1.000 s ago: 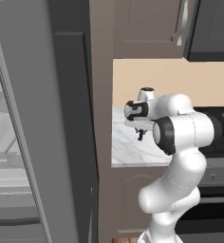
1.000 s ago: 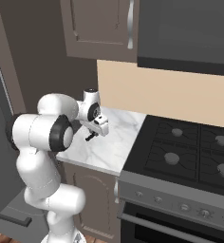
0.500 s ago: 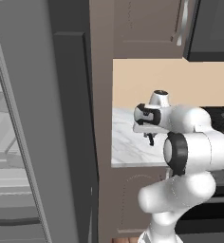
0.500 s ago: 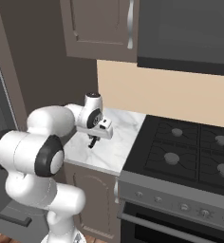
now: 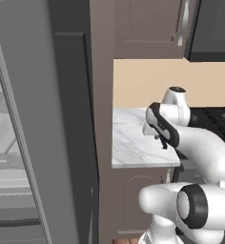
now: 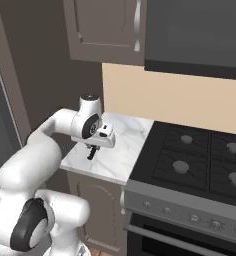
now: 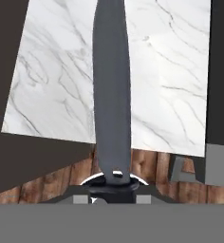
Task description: Retrieve the butter from the fridge and place it on a plate on the dining table. Then retrieve the butter knife by the fridge and place it near the plate.
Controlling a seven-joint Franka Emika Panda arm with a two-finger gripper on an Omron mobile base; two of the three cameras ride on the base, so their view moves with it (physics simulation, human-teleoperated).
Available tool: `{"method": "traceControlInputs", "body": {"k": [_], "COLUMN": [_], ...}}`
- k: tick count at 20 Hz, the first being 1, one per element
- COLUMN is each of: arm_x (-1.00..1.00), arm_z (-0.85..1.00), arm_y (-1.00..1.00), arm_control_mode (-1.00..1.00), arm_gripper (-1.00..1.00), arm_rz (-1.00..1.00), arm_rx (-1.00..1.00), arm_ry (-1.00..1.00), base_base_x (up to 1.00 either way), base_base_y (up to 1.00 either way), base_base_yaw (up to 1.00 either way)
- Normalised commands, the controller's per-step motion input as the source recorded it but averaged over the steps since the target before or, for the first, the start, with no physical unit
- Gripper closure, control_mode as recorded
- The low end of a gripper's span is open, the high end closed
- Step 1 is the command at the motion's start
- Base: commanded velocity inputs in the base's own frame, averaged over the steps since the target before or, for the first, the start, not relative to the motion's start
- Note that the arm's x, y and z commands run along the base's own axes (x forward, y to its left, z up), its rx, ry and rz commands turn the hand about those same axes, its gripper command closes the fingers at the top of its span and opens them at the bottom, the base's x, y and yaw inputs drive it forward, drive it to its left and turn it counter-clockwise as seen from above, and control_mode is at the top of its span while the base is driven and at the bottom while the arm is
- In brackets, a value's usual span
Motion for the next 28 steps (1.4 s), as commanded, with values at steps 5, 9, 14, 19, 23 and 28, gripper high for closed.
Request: {"method": "traceControlInputs", "body": {"k": [5, 9, 14, 19, 23, 28], "arm_x": [-0.62, -0.49, -0.37, -0.47, -0.51, -0.34], "arm_z": [0.41, 0.43, 0.43, 0.32, 0.21, 0.1], "arm_y": [0.0, 0.0, 0.0, 0.01, 0.12, 0.08], "arm_control_mode": [-1.0, -1.0, -1.0, -1.0, -1.0, -1.0], "arm_gripper": [1.0, 1.0, 1.0, 1.0, 1.0, 1.0], "arm_rz": [0.0, 0.0, 0.0, 0.0, 0.0, 0.0], "arm_rx": [-0.11, -0.15, 0.01, 0.05, 0.0, 0.0], "arm_ry": [0.01, 0.03, 0.0, 0.0, 0.0, 0.0], "base_base_x": [0.0, 0.0, 0.0, 0.0, 0.0, 0.0], "base_base_y": [0.0, 0.0, 0.0, 0.0, 0.0, 0.0], "base_base_yaw": [0.0, 0.0, 0.0, 0.0, 0.0, 0.0]}}
